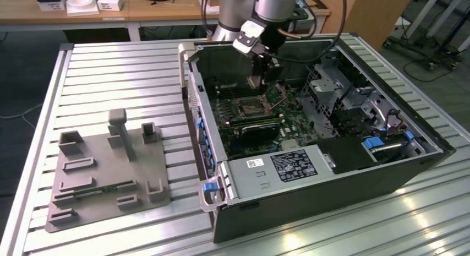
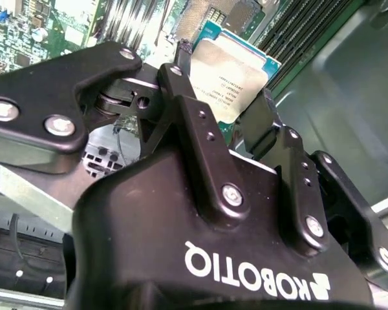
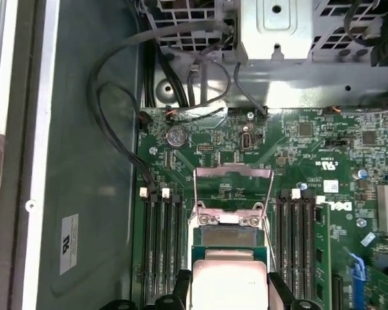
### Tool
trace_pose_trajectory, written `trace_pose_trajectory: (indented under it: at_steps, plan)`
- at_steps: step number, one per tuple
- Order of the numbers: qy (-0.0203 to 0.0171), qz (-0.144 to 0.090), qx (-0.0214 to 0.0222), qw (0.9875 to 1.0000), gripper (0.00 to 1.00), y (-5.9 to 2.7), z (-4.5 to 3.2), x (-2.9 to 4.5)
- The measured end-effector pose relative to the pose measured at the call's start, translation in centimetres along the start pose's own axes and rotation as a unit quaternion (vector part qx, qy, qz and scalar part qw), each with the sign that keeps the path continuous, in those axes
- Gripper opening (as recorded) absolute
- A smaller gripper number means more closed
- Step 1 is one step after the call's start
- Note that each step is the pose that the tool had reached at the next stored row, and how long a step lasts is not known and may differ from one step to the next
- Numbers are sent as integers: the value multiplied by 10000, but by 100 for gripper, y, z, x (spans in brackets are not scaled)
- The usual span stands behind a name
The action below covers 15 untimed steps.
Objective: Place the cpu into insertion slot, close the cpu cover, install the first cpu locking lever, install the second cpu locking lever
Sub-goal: 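Place the cpu into insertion slot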
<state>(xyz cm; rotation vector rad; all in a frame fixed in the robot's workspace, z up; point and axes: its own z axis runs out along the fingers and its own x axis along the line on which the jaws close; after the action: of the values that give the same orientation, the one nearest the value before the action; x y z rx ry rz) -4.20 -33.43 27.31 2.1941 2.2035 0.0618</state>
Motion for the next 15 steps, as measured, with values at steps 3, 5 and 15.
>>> trace_pose_trajectory:
  at_steps: [3,5,15]
  plan:
    - [0,0,0,10000,54,-16,53,0]
    - [0,0,-1,10000,54,-25,89,0]
    - [0,0,0,10000,54,-42,271,0]
